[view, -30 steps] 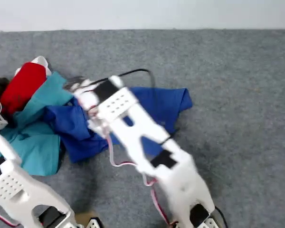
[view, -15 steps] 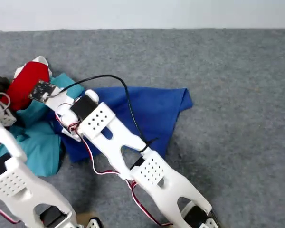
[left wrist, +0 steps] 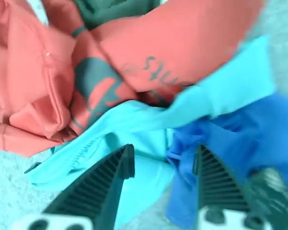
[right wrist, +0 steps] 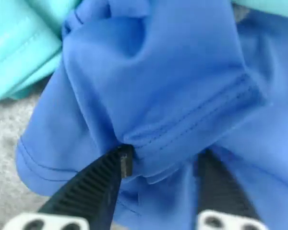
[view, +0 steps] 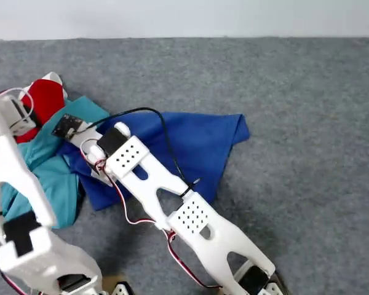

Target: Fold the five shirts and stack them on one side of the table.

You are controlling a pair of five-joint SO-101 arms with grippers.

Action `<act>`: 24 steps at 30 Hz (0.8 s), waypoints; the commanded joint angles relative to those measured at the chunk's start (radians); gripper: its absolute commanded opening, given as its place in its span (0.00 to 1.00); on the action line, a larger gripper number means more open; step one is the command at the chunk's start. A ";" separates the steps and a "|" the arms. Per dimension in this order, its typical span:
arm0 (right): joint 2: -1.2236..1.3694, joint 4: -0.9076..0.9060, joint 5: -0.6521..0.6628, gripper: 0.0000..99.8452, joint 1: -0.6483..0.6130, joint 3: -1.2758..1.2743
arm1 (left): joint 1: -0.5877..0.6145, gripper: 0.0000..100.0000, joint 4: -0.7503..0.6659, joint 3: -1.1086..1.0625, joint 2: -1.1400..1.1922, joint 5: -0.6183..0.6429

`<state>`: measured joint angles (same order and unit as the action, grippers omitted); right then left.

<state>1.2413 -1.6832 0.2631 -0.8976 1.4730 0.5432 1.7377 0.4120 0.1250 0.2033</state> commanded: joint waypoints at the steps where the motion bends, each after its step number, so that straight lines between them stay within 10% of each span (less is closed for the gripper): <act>1: -0.018 0.016 0.023 0.03 0.031 0.077 | -0.038 0.20 0.015 -0.030 -0.121 0.008; 10: -0.105 0.001 0.029 0.01 0.229 0.190 | -0.035 0.20 0.014 -0.162 -0.221 0.000; 24: -0.271 -0.021 0.025 0.01 0.909 0.183 | -0.038 0.20 0.014 -0.163 -0.221 0.000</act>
<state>1.0556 -1.6847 0.2831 -0.1442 1.6387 0.5125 1.7423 0.2432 -0.0545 0.2018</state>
